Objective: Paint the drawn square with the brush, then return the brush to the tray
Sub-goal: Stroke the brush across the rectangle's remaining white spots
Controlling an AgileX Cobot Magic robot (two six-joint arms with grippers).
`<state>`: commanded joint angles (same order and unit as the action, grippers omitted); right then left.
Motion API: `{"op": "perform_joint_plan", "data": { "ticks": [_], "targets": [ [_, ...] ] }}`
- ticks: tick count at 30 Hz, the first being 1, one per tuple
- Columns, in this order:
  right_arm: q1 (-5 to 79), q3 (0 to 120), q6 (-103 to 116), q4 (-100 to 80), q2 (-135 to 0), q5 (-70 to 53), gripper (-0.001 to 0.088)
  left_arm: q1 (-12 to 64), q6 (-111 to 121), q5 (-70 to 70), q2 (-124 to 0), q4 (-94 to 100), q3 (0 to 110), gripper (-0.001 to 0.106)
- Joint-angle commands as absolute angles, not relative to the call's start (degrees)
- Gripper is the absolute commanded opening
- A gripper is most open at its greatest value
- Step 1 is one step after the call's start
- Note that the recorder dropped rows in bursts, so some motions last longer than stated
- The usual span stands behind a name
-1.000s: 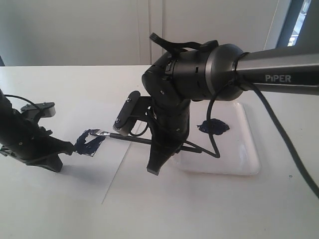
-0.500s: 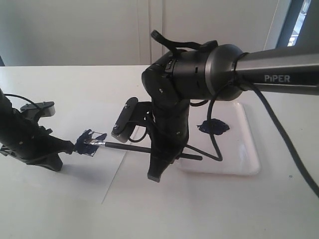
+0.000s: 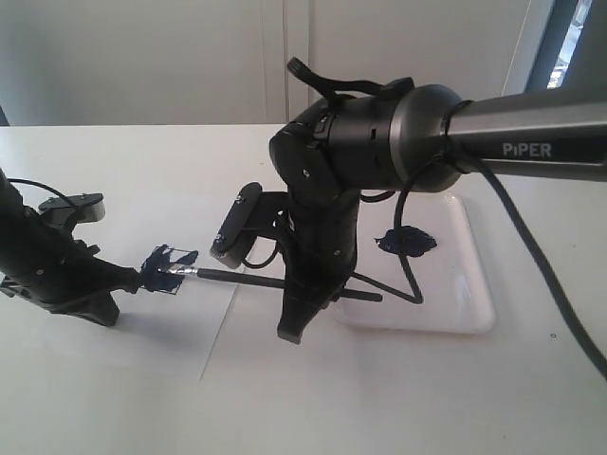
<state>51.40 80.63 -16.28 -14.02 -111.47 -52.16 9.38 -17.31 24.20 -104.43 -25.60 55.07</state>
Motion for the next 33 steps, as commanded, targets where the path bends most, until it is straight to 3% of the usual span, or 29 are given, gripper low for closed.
{"op": "perform_joint_plan", "data": {
  "ticks": [33],
  "targets": [
    [51.4, 80.6, -13.6, -16.2, -111.5, -53.0, 0.0000, 9.4, -17.3, 24.6, -104.4, -25.6, 55.1, 0.000]
  ]
}}
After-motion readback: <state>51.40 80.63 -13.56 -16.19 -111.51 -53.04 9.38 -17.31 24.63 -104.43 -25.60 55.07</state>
